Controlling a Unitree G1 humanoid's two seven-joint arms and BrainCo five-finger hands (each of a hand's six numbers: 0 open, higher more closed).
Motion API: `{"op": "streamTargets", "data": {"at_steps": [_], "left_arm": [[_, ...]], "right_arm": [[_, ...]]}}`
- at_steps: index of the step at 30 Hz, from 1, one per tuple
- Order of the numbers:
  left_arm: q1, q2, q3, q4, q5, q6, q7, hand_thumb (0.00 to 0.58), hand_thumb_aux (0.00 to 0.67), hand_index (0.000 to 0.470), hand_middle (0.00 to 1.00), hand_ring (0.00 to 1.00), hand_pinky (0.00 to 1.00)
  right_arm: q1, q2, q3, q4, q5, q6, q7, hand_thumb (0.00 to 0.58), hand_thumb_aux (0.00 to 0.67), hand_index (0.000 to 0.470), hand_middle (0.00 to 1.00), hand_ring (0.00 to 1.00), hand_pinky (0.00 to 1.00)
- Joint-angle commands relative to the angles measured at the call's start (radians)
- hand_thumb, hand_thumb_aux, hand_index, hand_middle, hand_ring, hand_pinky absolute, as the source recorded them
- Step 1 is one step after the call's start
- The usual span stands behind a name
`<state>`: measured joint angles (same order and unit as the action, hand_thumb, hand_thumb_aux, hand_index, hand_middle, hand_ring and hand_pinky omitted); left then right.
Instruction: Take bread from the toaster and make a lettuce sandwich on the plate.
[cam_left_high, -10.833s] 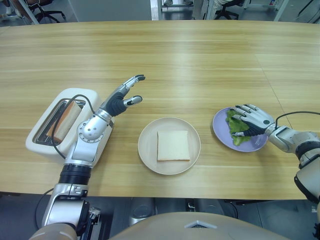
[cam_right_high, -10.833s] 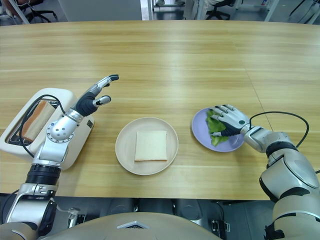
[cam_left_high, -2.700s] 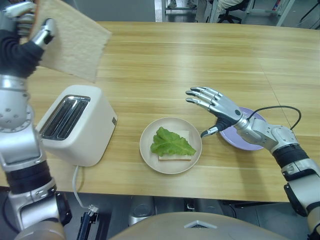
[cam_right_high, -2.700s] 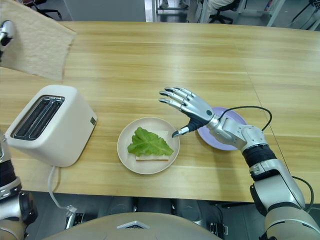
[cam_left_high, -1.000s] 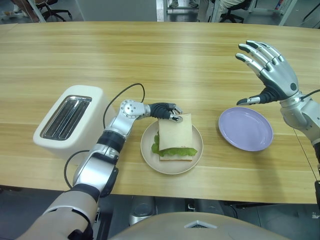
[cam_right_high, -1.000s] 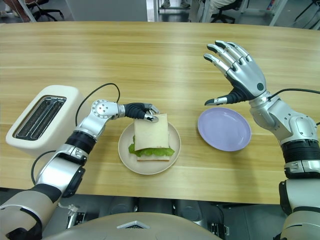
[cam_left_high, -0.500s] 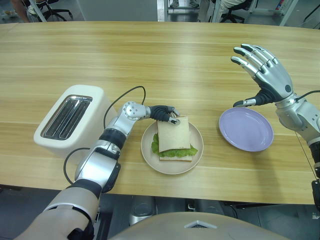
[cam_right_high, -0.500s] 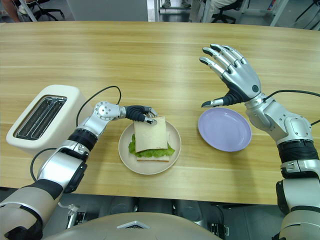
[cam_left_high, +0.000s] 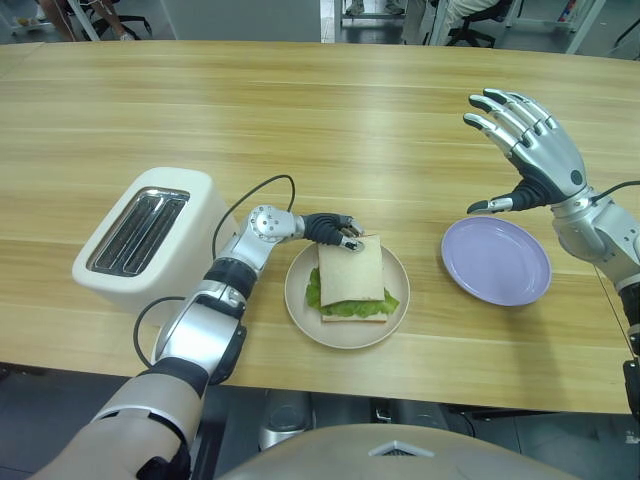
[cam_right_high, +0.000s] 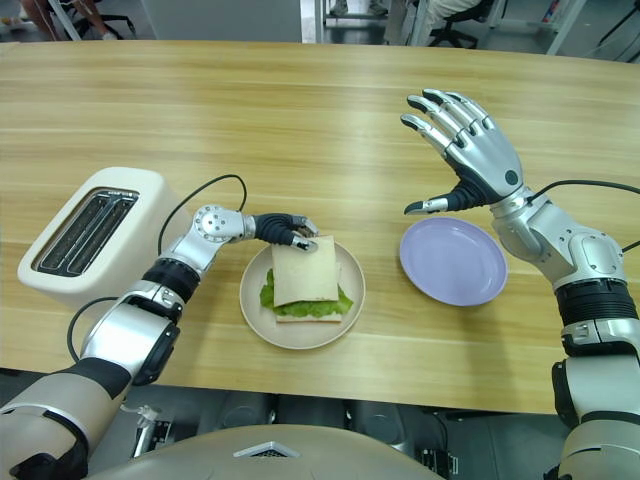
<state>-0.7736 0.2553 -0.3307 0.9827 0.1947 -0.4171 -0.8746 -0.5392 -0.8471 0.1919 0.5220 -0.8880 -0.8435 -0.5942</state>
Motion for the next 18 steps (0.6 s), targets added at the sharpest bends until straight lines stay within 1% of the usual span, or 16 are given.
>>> {"op": "streamTargets", "data": {"at_steps": [1,6,10,11,18], "left_arm": [[0.015,0.008,-0.015,0.001,0.031,-0.014,0.015,0.580,0.670,0.460,0.00,0.00,0.00],[0.009,-0.004,0.019,-0.017,-0.015,0.010,-0.002,0.580,0.670,0.460,0.00,0.00,0.00],[0.006,0.000,0.042,-0.071,-0.048,0.035,-0.025,0.580,0.670,0.460,0.05,0.05,0.05],[0.009,0.004,0.044,-0.095,-0.053,0.045,-0.031,0.580,0.670,0.460,0.08,0.08,0.08],[0.035,0.026,0.047,-0.239,-0.077,0.100,-0.058,0.580,0.670,0.460,0.10,0.10,0.10]], "right_arm": [[-0.008,0.002,0.017,0.014,-0.011,-0.005,-0.006,0.000,0.000,0.000,0.00,0.00,0.00],[-0.011,-0.001,0.023,0.023,-0.012,-0.005,-0.012,0.000,0.000,0.000,0.00,0.00,0.00],[-0.012,-0.004,0.025,0.029,-0.014,-0.006,-0.019,0.000,0.000,0.000,0.00,0.00,0.00],[-0.012,-0.005,0.025,0.030,-0.014,-0.006,-0.021,0.000,0.000,0.000,0.00,0.00,0.00],[-0.012,-0.008,0.026,0.038,-0.017,-0.006,-0.030,0.000,0.000,0.000,0.00,0.00,0.00]]}}
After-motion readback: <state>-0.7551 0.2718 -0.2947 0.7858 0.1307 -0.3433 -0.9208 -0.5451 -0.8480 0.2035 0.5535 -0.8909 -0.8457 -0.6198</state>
